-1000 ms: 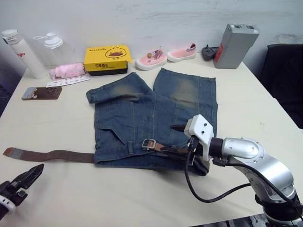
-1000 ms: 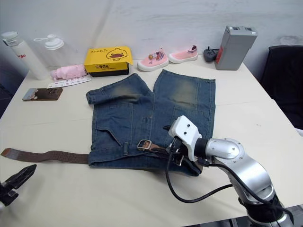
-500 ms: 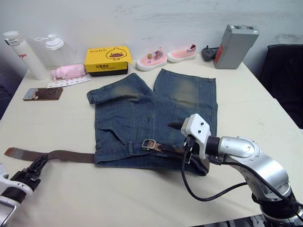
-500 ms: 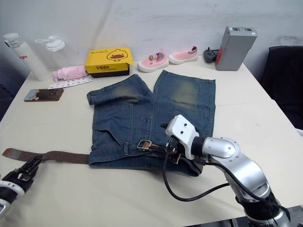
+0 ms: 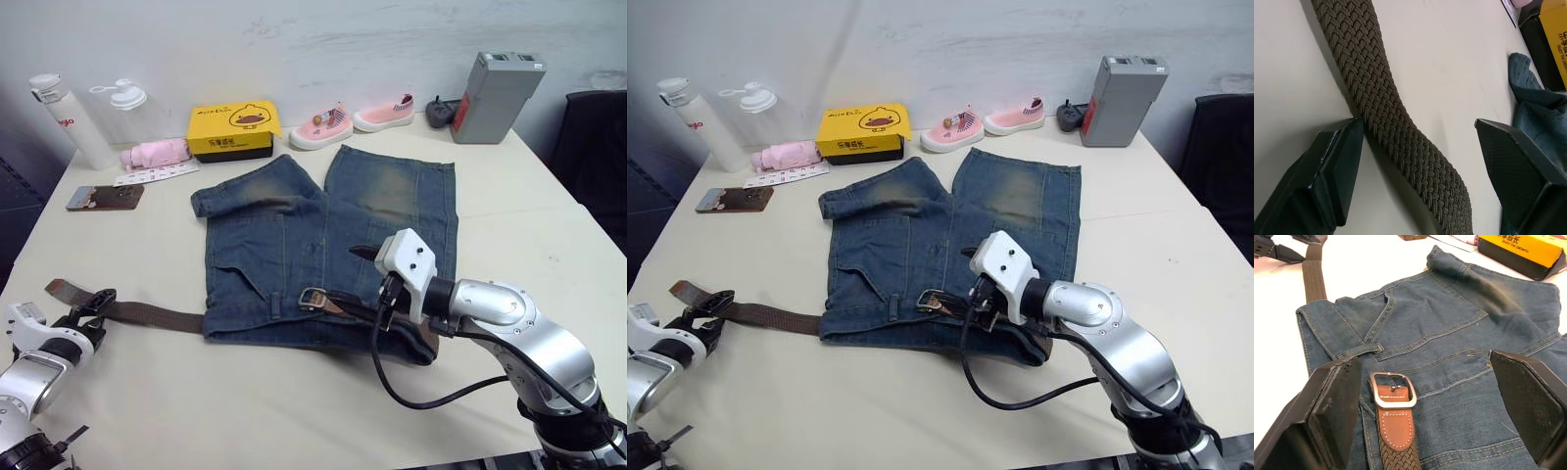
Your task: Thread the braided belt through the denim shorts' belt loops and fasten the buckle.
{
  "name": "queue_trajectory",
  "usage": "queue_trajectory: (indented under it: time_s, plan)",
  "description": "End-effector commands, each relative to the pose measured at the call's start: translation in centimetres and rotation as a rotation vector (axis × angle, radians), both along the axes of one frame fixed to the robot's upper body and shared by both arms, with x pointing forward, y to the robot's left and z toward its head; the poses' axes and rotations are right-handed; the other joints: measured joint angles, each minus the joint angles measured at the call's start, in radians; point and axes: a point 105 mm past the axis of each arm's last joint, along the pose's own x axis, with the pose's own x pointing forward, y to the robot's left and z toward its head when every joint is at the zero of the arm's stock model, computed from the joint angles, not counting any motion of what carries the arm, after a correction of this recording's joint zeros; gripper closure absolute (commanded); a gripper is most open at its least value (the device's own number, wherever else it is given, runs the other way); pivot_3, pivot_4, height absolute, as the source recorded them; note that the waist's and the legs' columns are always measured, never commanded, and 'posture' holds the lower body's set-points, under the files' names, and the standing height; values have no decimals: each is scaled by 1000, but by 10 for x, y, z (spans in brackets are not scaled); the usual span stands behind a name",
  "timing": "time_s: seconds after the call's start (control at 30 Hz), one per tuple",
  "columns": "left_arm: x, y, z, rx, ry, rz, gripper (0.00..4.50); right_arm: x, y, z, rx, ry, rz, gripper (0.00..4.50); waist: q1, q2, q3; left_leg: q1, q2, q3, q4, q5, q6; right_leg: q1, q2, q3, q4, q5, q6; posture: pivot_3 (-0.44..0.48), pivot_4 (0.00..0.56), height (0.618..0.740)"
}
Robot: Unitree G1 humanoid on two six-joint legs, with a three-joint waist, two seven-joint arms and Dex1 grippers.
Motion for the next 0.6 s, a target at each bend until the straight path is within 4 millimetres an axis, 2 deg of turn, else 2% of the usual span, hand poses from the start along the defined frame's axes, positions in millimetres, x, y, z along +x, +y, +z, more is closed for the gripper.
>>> queue_trajectory:
  time_s: [0.03, 0.1, 0.13, 0.17, 0.2, 0.4, 0.5, 0.6]
  plan:
    - [-6, -19, -47, -80, 179, -29, 2274, -6, 4, 18, 38, -60, 18, 0, 2, 0, 0, 0, 0, 0, 0, 0, 0, 0, 0, 0, 0, 0, 0, 0, 150, 706]
    - [-2, -23, -47, -85, 181, -40, 3236, -6, 3, 18, 39, -60, 10, 0, 4, 0, 0, 0, 0, 0, 0, 0, 0, 0, 0, 0, 0, 0, 0, 0, 150, 706]
    - [0, -25, -48, -84, 186, -48, 3408, -6, 2, 18, 37, -60, 6, 0, 7, 0, 0, 0, -1, 0, 0, 0, 0, 0, 0, 0, 0, 0, 0, 0, 150, 706]
    - [0, -26, -49, -85, 187, -53, 4115, -6, 2, 17, 35, -60, 3, 0, 11, 0, 0, 0, -1, 0, 0, 0, 0, 0, -1, 0, -1, 0, 1, 0, 150, 706]
    - [1, -27, -49, -87, 185, -55, 4446, -6, 1, 17, 34, -59, 1, 0, 14, 0, 0, 0, -1, 0, 0, 0, 0, 0, -1, 0, -1, 0, 1, 0, 150, 706]
    - [16, -24, -24, -52, 20, -62, 4446, -7, -1, 16, 34, -49, -12, 0, 27, 0, 0, -1, -2, -1, 1, 0, 0, 0, -1, -1, -2, 1, 1, 0, 150, 706]
    - [25, -25, 2, -74, -162, -57, 4446, -6, -2, 15, 31, -44, -19, 0, 27, -1, 0, -2, -2, -1, 1, 0, 0, 0, -1, -1, -2, 1, 1, 0, 150, 706]
    - [23, -33, 15, -80, -265, -100, 4446, -6, -2, 13, 27, -41, -23, 0, 22, -13, 1, -2, 0, -1, 1, 0, 0, 0, 0, -2, -2, 1, 1, 0, 150, 706]
